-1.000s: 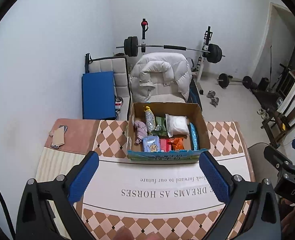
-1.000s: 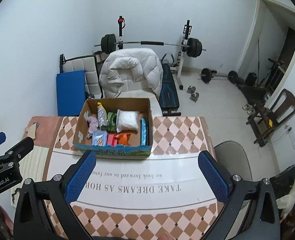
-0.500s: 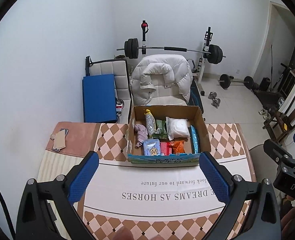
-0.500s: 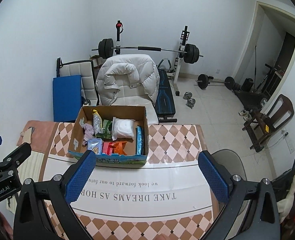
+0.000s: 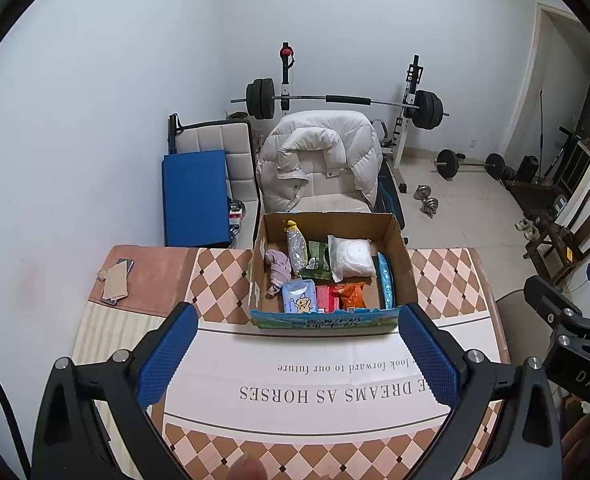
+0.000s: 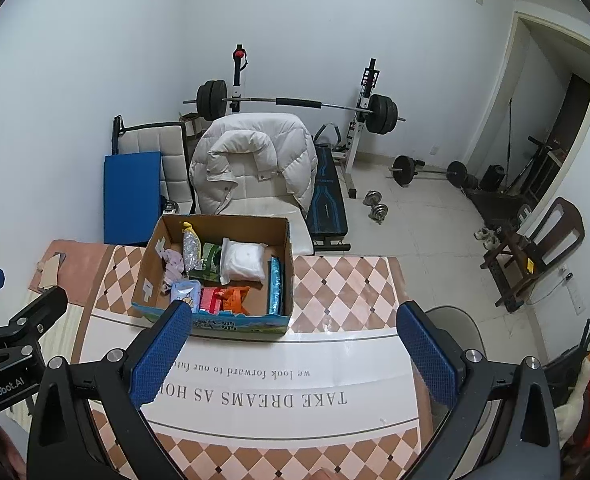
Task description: Organize soft objects
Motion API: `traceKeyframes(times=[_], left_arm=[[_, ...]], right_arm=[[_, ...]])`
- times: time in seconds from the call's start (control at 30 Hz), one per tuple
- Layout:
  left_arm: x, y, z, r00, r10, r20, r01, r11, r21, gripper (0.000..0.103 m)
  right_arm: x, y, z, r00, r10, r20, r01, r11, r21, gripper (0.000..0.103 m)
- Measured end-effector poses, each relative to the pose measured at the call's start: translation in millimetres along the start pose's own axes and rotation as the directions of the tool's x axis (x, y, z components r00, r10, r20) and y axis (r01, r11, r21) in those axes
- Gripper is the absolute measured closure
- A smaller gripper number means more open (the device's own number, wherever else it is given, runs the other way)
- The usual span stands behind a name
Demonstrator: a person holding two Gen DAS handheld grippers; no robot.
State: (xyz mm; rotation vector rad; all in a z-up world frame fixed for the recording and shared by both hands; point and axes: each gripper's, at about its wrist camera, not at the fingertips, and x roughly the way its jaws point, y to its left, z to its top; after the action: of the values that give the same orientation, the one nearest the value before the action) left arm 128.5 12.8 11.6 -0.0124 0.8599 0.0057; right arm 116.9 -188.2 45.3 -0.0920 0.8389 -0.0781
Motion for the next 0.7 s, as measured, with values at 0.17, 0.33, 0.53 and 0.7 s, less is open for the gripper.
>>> traceKeyframes(times=[0.17,0.33,0.53,0.7], left_arm=[[-0.6,-0.2,0.6,1.0,-0.002,0.002,0.002,1.0,0.0,0.0],[-1.6,-1.2,1.2,1.0,-0.001,0.007,0.001,1.0,0.001,0.0],[-2.9,-1.9,1.4,1.0,-0.004,0.007,0.004,1.0,0.003,0.0],[-5.1,-3.5,2.0,1.0,0.007,0.014,-0.007,1.0,0.012,0.0]], right_arm=[[-5.5,-5.9,1.1,1.0,-0.005,0.015,0.005,1.0,0.006,0.0],[-6.1,-6.7,0.5,1.0,-0.005,0.016,0.005,1.0,0.007,0.0],[-6.1,-5.8,0.5,1.0,-0.005,0.021,0.005,1.0,0.004,0.0],[-6.8,-6.7,0.2,1.0,-0.005,0.02,0.005,1.0,0.003,0.0]])
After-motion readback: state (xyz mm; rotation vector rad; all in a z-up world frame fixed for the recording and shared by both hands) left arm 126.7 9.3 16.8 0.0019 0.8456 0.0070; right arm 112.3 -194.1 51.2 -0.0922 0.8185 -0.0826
